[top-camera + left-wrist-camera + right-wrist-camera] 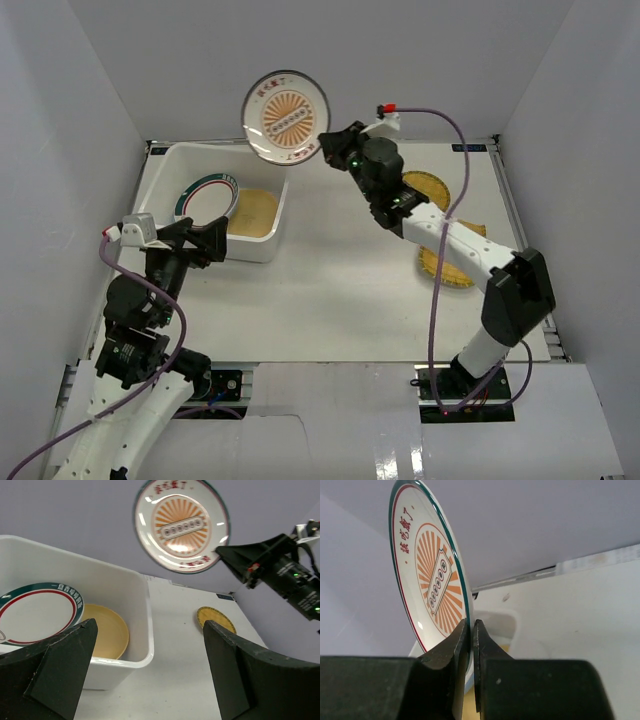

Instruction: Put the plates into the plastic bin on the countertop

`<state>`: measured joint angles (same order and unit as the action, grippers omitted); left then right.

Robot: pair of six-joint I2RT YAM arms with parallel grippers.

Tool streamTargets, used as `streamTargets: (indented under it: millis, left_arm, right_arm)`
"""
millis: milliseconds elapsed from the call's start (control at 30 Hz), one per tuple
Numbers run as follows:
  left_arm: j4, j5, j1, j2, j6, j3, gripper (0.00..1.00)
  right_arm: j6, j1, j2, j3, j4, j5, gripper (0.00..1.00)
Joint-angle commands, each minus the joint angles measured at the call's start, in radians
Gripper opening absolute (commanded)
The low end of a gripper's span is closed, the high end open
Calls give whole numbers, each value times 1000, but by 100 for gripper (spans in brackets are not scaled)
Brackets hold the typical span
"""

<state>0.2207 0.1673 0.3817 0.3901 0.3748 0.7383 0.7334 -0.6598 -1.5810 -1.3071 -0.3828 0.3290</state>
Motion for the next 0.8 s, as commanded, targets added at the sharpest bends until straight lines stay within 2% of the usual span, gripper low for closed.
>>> streamTargets:
  millis: [0, 133, 233, 367, 400, 467, 533, 567, 600, 667, 733, 767]
  left_arm:
    - [29, -9, 3, -2, 18, 59, 98]
    - [42, -8, 3, 3, 27, 72, 98]
    - [55, -11, 3, 9, 36, 72, 98]
    - [89, -3, 3, 26, 50, 98, 98]
    - [101, -2, 3, 32, 55, 113, 98]
    - [121, -3, 5, 44, 59, 127, 98]
    - [135, -12, 5, 55, 76, 150, 98]
    - [146, -18, 3, 64, 81, 156, 98]
    - [150, -23, 3, 67, 91, 161, 98]
    - [157, -40, 3, 78, 101, 168, 98]
    - [158, -54, 3, 84, 114, 170, 98]
    - [161, -83, 5, 93, 118, 170, 98]
  right_arm:
    - [-40, -98, -138, -156, 70, 1, 8]
    - [-34, -170, -360, -398, 160, 24, 8]
    - [-20, -202, -508, -646, 280, 12, 8]
    - [6, -231, -637, -774, 343, -5, 9]
    - [11, -238, -657, -787, 344, -13, 13]
    - [24, -239, -662, -782, 343, -24, 20]
    - [24, -241, -643, -749, 334, -31, 33]
    - [18, -241, -607, -730, 325, -31, 44]
    - [9, -239, -584, -675, 293, -31, 48]
    - [-8, -230, -495, -623, 276, -41, 53]
    - [-31, -213, -407, -491, 224, -70, 55]
    - [-46, -187, -299, -427, 199, -82, 55]
